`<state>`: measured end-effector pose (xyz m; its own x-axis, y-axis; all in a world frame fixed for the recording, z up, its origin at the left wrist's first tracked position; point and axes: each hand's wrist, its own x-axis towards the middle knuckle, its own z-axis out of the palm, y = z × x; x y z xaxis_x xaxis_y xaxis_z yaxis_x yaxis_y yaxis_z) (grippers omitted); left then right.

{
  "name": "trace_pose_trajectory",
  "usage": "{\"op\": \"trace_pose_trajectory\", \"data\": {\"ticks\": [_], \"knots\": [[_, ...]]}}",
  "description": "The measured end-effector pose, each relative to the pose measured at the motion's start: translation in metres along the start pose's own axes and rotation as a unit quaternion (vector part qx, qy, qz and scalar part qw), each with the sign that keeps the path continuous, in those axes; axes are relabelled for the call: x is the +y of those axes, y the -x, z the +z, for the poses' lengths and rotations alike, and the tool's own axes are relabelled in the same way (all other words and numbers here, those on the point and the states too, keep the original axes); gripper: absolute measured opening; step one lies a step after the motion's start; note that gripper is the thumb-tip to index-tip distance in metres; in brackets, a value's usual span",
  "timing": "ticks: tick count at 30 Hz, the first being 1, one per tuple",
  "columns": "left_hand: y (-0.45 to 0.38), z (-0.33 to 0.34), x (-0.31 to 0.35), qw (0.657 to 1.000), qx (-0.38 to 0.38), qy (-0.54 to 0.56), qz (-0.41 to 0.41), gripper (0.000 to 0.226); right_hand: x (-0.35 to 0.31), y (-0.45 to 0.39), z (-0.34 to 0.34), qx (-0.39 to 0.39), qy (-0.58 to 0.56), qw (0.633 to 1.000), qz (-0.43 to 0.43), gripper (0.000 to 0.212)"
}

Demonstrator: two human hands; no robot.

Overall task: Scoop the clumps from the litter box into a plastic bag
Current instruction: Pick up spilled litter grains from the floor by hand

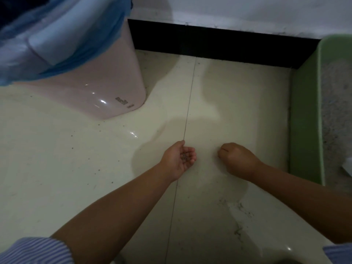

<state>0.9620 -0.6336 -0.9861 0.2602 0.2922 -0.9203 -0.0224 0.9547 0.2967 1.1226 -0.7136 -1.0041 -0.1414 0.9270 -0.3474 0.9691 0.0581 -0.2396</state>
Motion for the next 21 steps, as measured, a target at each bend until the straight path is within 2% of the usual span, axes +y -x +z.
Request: {"op": "trace_pose_trajectory", "data": {"ticks": [3, 4, 5, 7, 9, 10, 12, 13, 14, 15, 17, 19, 21], "knots": [[0.003, -0.001, -0.002, 1.0, 0.0, 0.008, -0.002, 0.047, -0.004, 0.001, -0.001, 0.033, -0.004, 0.999, -0.006, 0.016], [0.004, -0.001, -0.002, 1.0, 0.002, 0.009, -0.003, 0.047, -0.005, 0.001, 0.0, 0.047, -0.008, 0.999, 0.005, 0.018], [0.005, -0.002, -0.003, 1.0, 0.004, 0.011, -0.005, 0.048, -0.006, 0.0, 0.0, 0.066, -0.035, 0.996, 0.039, 0.025], [0.006, -0.003, -0.005, 1.0, 0.006, 0.015, -0.006, 0.048, -0.009, -0.003, -0.005, 0.12, -0.122, 0.972, 0.16, 0.024], [0.008, -0.003, -0.006, 1.0, 0.006, 0.022, -0.007, 0.049, -0.01, -0.003, -0.009, 0.124, -0.254, 0.923, 0.26, 0.015], [0.009, -0.003, -0.006, 1.0, 0.002, 0.027, -0.009, 0.049, -0.011, -0.004, -0.012, 0.148, -0.33, 0.885, 0.293, 0.014], [0.012, -0.001, -0.006, 0.999, -0.004, 0.034, -0.013, 0.048, -0.02, -0.004, -0.022, 0.162, -0.473, 0.81, 0.307, 0.021], [0.013, 0.001, -0.006, 0.999, -0.006, 0.037, -0.015, 0.047, -0.028, -0.003, -0.031, 0.137, -0.53, 0.787, 0.285, 0.022], [0.014, 0.003, -0.006, 0.999, -0.011, 0.042, -0.015, 0.046, -0.033, -0.002, -0.036, 0.108, -0.555, 0.784, 0.255, 0.019], [0.015, 0.005, -0.005, 0.999, -0.018, 0.048, -0.015, 0.046, -0.036, -0.001, -0.042, 0.089, -0.55, 0.797, 0.235, 0.013], [0.015, 0.008, -0.005, 0.998, -0.026, 0.056, -0.016, 0.046, -0.028, 0.002, -0.047, 0.103, -0.501, 0.829, 0.224, 0.009], [0.015, 0.008, -0.007, 0.998, -0.024, 0.051, -0.017, 0.044, -0.009, 0.006, -0.045, 0.132, -0.391, 0.881, 0.23, 0.017], [0.013, 0.005, -0.009, 0.999, -0.016, 0.046, -0.017, 0.042, 0.004, 0.01, -0.038, 0.111, -0.272, 0.935, 0.199, 0.018]]}}
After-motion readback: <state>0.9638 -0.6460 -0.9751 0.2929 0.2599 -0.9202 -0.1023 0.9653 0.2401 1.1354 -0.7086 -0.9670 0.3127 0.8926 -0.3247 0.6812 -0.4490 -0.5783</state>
